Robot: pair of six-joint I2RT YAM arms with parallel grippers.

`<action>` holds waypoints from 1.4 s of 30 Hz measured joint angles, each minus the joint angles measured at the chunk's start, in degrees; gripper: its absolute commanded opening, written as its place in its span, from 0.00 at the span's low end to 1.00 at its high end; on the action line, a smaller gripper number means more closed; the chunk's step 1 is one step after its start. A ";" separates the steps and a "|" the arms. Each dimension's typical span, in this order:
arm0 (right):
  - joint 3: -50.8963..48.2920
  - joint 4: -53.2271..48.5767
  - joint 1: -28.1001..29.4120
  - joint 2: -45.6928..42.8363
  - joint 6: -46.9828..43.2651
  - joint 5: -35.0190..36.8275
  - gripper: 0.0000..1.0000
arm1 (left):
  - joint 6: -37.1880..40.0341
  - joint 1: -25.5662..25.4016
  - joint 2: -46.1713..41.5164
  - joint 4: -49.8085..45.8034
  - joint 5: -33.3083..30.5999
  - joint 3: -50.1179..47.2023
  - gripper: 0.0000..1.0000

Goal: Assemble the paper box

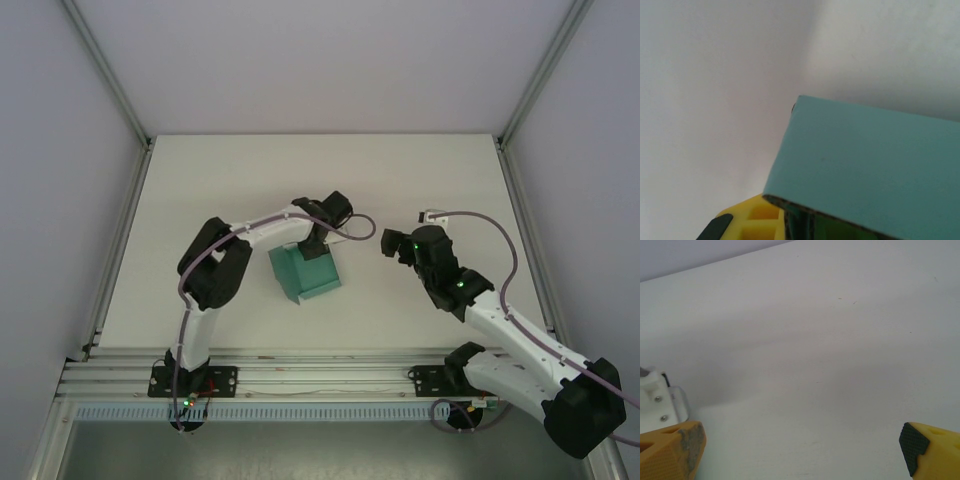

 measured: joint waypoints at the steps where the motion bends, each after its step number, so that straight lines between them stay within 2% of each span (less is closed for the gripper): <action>1: 0.00 0.02 0.00 0.00 -0.02 -0.09 1.00 | 0.57 -0.35 0.48 0.57 -1.05 0.17 0.00; 9: 0.00 0.07 -0.28 0.02 -0.42 -0.46 1.00 | 5.57 -2.93 1.33 7.39 -8.94 -2.71 0.02; 12: 0.00 0.09 -0.46 0.35 -0.44 -0.52 0.99 | 6.93 -2.86 1.36 8.33 -9.64 -2.73 0.15; 16: 0.00 0.07 -0.48 0.50 -0.44 -0.92 1.00 | 7.34 -2.69 1.16 9.09 -9.20 -2.86 0.23; 18: 0.00 0.11 -0.46 0.48 -0.42 -1.36 1.00 | 7.39 -2.60 0.55 9.09 -8.66 -3.19 0.37; 21: 0.00 0.11 -0.46 0.46 -0.44 -2.10 1.00 | 7.85 -2.56 -1.14 8.55 -7.65 -3.34 0.51; 25: 0.00 0.09 -0.46 -0.13 -0.44 -3.23 1.00 | 8.11 -2.56 -4.11 7.82 -6.34 -3.34 0.61; 35: 0.00 0.07 -0.46 -1.70 -0.44 -4.79 1.00 | 8.26 -2.34 -8.85 6.56 -1.51 -3.87 0.68; 42: 0.00 0.07 -0.46 -1.66 -0.55 -5.64 1.00 | 8.46 1.01 -7.85 2.43 4.92 0.68 0.69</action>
